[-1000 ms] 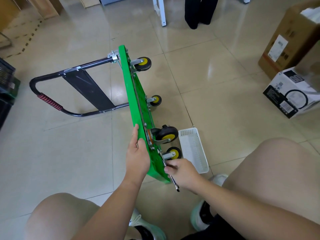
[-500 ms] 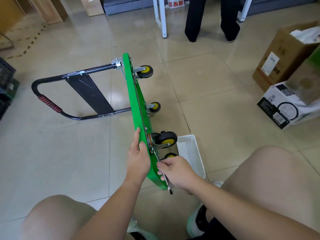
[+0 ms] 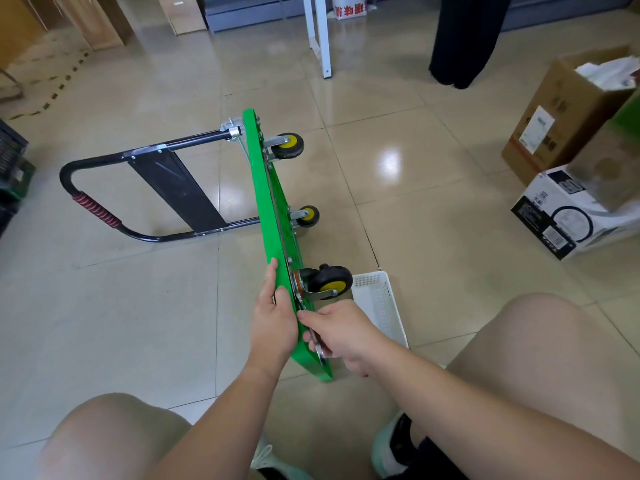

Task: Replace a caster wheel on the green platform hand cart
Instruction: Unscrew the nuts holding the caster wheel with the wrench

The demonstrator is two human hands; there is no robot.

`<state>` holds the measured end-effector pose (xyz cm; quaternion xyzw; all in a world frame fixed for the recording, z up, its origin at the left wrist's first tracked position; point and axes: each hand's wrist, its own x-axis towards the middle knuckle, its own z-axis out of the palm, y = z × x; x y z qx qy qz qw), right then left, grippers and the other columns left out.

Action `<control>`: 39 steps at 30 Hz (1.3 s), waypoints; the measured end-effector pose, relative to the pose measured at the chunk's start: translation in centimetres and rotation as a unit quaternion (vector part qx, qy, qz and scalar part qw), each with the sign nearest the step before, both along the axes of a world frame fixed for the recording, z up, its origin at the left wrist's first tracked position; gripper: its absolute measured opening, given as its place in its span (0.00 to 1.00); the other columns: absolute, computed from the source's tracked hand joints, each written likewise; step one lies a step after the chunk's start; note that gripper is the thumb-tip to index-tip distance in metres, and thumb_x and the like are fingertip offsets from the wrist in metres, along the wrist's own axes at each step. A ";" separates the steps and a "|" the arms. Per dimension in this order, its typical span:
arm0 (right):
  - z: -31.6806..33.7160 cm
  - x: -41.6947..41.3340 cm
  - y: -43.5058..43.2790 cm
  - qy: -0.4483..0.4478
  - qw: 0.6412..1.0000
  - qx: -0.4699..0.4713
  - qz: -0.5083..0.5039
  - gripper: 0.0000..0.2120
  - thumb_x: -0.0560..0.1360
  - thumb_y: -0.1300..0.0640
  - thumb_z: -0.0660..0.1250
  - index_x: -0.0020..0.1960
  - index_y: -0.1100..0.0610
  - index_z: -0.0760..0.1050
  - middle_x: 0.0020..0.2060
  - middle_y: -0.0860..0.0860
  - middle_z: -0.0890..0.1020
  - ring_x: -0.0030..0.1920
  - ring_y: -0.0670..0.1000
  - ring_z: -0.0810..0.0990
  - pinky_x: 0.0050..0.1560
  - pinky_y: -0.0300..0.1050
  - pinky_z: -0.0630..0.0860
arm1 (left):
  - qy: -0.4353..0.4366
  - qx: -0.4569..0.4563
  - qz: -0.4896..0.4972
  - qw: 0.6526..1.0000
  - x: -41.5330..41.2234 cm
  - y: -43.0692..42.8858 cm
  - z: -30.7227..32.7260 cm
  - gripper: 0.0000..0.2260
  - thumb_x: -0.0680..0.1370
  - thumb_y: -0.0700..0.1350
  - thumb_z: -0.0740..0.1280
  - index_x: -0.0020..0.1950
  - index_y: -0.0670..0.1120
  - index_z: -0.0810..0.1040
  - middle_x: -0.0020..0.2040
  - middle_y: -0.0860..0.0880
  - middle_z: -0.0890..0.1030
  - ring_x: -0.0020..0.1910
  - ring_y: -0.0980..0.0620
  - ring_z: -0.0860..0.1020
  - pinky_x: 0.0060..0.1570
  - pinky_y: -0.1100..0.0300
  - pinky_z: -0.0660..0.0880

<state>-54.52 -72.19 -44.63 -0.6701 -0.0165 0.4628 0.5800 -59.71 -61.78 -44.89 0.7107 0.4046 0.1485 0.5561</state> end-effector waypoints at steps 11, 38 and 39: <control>-4.9 -0.3 -2.0 -0.059 0.994 -0.057 0.076 0.14 0.76 0.55 0.69 0.62 0.49 0.82 0.43 0.45 0.83 0.38 0.48 0.81 0.52 0.47 0.81 | 0.018 0.017 -0.010 1.000 -0.1 0.1 0.0 0.25 0.85 0.45 0.52 0.79 0.65 0.62 0.75 0.58 0.73 0.65 0.53 0.76 0.69 0.49 0.72; -4.2 -1.6 -3.8 -0.090 0.993 0.016 0.079 0.06 0.79 0.55 0.68 0.50 0.48 0.84 0.44 0.43 0.87 0.47 0.41 0.85 0.56 0.45 0.80 | 0.037 0.018 -0.004 0.999 0.0 -0.3 0.5 0.24 0.86 0.44 0.52 0.80 0.64 0.63 0.64 0.63 0.78 0.54 0.60 0.78 0.52 0.61 0.74; -3.6 -1.7 -3.7 -0.082 0.994 0.020 0.075 0.06 0.79 0.54 0.68 0.48 0.48 0.83 0.42 0.44 0.87 0.45 0.41 0.85 0.55 0.44 0.80 | 0.037 0.019 -0.006 0.999 0.0 -0.3 0.5 0.24 0.86 0.44 0.52 0.80 0.64 0.63 0.66 0.61 0.77 0.56 0.58 0.78 0.53 0.60 0.74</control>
